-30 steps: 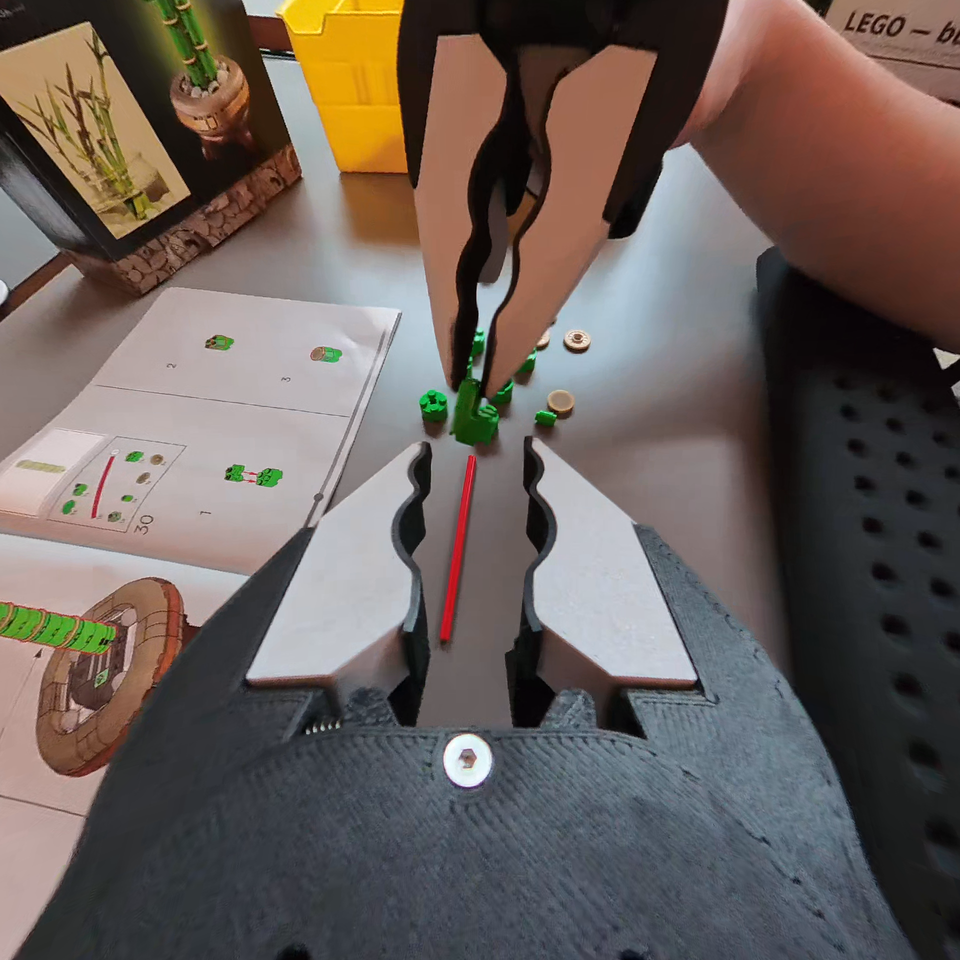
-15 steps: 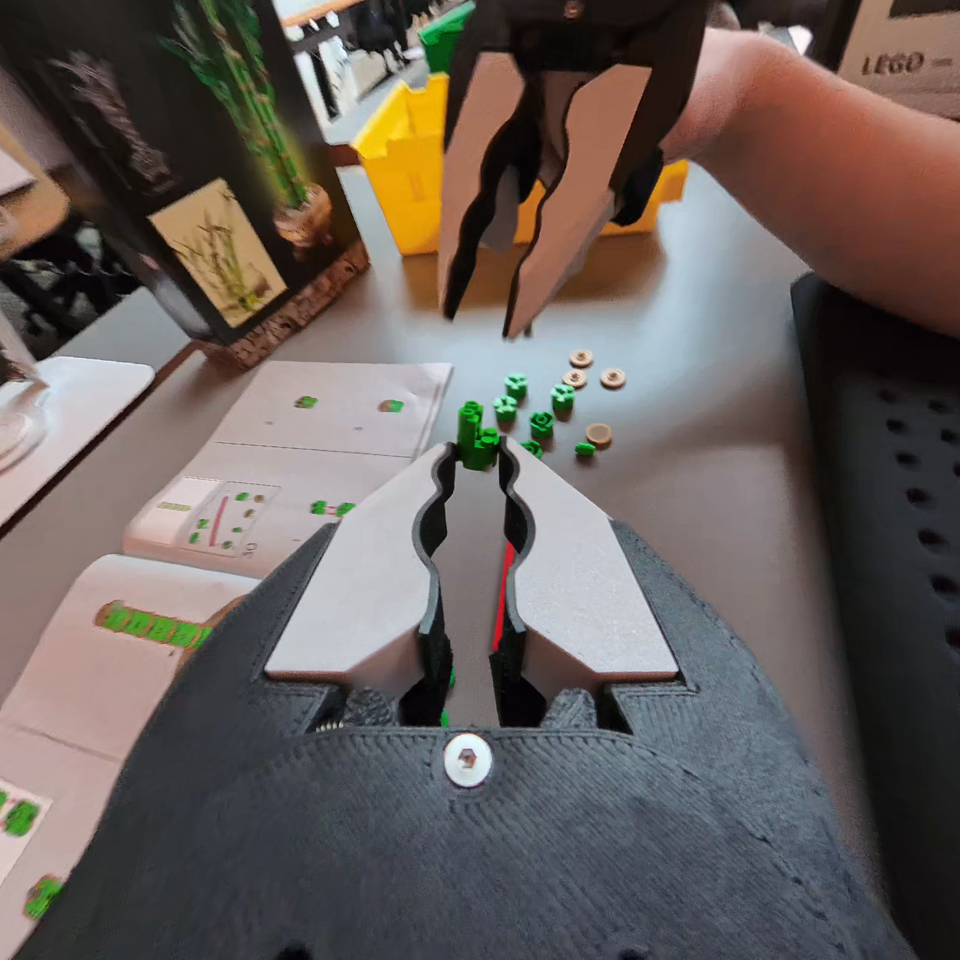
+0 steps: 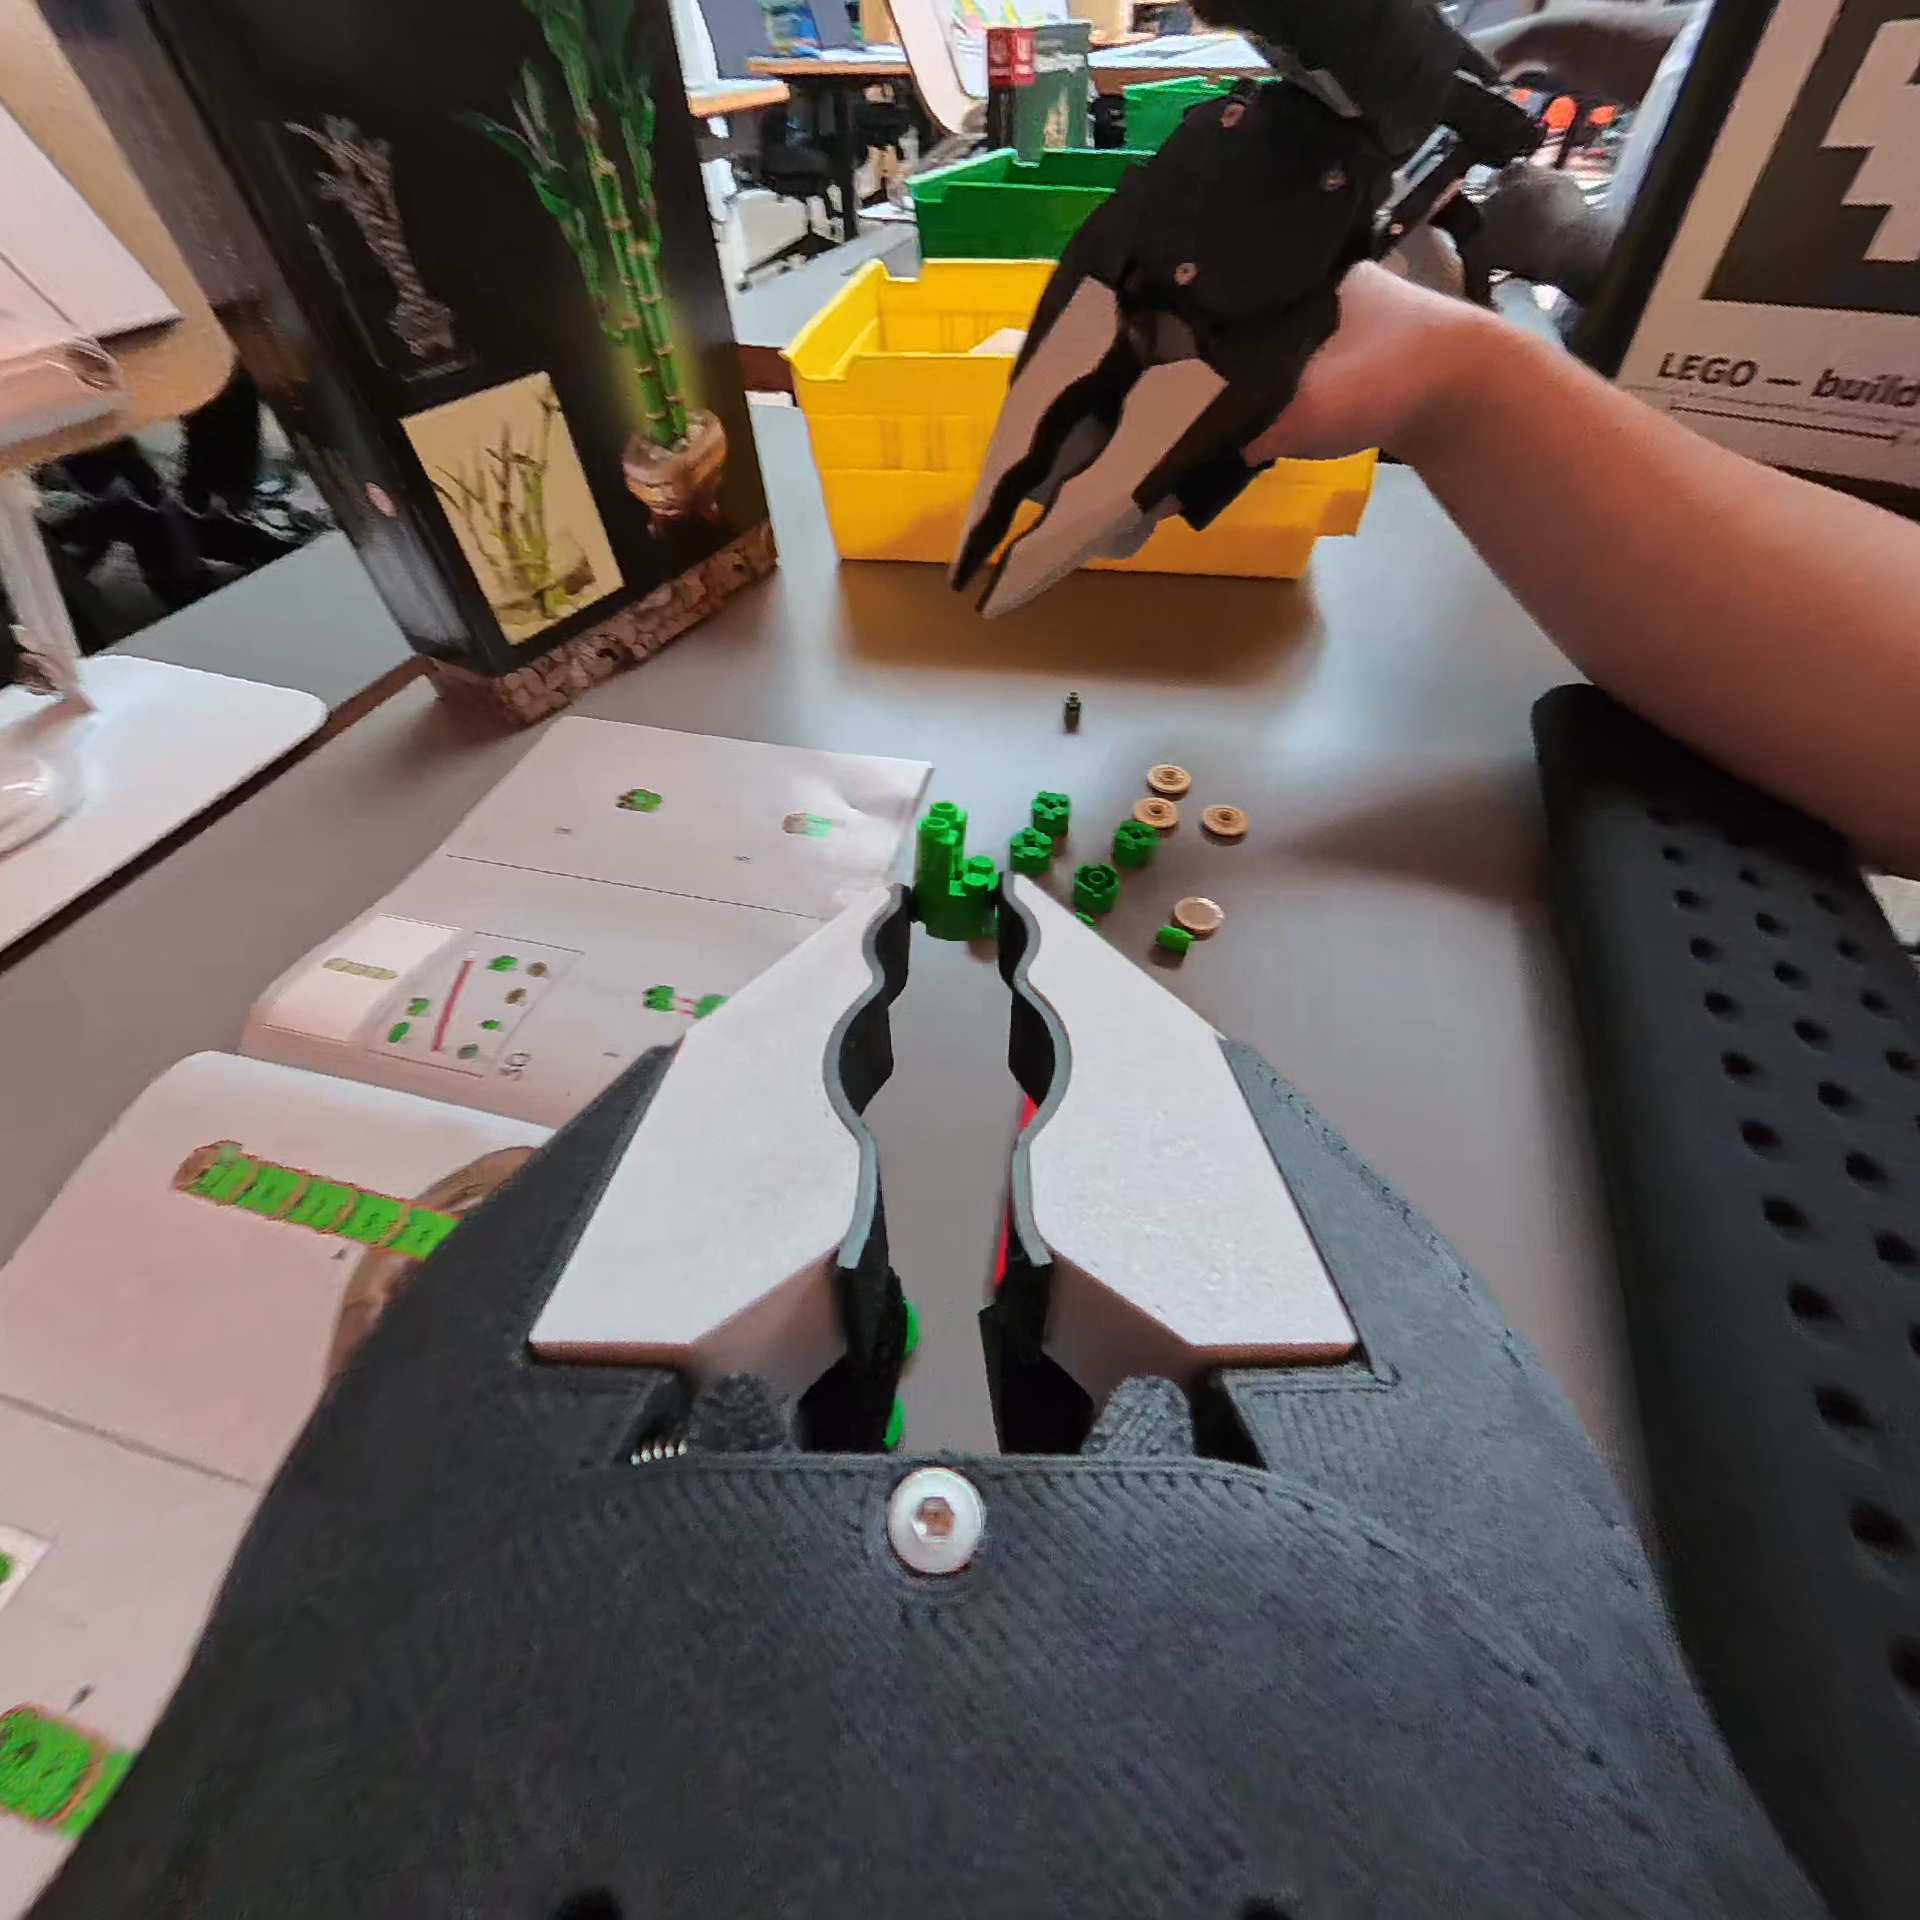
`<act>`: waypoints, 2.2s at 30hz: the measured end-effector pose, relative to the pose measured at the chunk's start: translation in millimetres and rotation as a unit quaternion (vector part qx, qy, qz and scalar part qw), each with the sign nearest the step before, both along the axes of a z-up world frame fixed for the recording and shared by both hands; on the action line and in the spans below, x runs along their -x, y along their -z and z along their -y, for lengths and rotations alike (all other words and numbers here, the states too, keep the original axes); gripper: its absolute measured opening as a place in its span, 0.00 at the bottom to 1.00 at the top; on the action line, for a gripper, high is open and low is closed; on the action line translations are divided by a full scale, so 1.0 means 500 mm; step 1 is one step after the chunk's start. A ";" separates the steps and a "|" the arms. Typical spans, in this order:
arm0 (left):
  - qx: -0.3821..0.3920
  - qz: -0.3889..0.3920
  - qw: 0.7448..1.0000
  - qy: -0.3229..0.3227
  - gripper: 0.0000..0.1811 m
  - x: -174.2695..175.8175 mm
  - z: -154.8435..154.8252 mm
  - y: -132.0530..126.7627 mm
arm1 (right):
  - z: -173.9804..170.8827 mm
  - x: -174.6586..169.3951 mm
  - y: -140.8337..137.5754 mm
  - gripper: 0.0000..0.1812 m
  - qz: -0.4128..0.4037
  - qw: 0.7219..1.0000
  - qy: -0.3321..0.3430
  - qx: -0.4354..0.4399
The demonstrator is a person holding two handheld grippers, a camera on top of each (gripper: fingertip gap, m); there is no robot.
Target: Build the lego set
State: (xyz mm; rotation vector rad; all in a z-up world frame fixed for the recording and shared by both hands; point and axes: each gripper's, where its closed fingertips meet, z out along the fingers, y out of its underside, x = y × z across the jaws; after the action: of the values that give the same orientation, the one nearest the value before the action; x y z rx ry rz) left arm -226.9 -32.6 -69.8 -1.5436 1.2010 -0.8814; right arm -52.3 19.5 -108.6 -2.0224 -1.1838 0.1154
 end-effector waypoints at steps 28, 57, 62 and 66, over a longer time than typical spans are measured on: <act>0.079 0.024 0.995 0.052 0.08 0.075 -0.003 -0.025 | 0.015 0.007 0.010 0.05 0.029 0.999 -0.006 0.014; 0.075 0.004 0.996 0.043 0.08 0.057 -0.007 0.003 | 0.014 0.009 0.027 0.04 0.042 0.999 -0.007 0.026; 0.048 -0.032 0.998 0.039 0.08 0.037 0.001 0.028 | 0.009 0.024 0.017 0.04 0.034 0.999 -0.010 0.012; 0.050 -0.051 0.996 0.059 0.08 0.017 0.019 0.048 | 0.007 0.051 0.002 0.05 0.006 1.000 -0.022 0.003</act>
State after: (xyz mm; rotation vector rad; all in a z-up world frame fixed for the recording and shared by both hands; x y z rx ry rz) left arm -235.6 -41.9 -93.9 -1.6277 1.3499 -0.9625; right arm -77.8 15.9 -109.5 -2.0054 -1.2373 0.1281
